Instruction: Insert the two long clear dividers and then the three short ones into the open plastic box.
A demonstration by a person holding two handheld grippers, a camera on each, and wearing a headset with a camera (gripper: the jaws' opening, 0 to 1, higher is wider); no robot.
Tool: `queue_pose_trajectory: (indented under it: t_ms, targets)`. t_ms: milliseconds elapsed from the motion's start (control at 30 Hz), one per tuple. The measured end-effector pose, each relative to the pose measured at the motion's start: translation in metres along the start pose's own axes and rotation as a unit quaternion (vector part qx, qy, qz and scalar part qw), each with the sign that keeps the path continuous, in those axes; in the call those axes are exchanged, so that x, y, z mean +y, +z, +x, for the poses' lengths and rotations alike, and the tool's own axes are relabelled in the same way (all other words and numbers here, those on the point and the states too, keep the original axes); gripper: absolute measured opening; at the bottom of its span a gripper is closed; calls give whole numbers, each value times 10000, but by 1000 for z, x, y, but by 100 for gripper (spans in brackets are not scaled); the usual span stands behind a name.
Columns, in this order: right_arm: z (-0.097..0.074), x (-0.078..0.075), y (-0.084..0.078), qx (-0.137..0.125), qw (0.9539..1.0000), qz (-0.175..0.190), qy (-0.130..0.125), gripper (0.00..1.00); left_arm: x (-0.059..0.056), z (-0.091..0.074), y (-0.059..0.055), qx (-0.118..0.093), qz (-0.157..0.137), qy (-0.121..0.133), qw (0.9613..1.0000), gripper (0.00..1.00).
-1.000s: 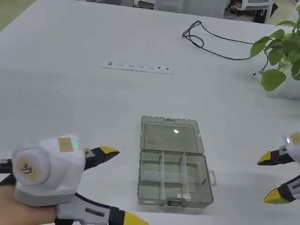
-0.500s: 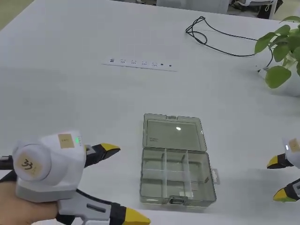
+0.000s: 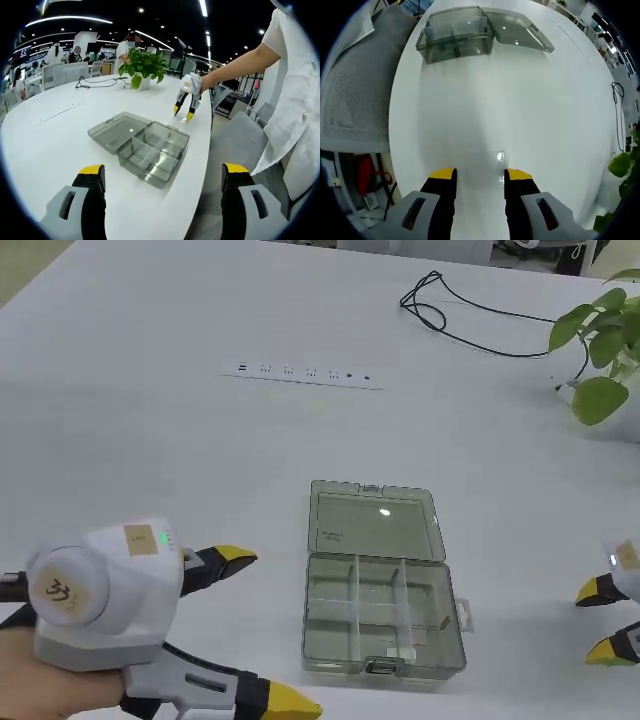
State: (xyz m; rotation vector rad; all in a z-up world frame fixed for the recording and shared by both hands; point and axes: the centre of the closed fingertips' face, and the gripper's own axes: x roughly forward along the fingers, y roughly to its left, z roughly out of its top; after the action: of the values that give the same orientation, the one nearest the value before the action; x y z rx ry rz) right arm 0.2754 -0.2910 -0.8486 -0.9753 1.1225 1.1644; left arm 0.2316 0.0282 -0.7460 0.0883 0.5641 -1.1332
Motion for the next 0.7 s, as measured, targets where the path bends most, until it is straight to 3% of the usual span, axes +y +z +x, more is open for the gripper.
queue_pose_trajectory:
  t_ms: [100,467,700]
  targets:
    - [0,-1,-1,-11,10000,41,-16,33,0,0,0,5,9,6,10000,99]
    - [-2,-1,0,85,9999,-70,-125,33,-1,-1,0,19,34,-6,10000,99]
    - [-12,1,14,-134,9996,-7,-267,33,0,-2,2,6,60,-3,10000,99]
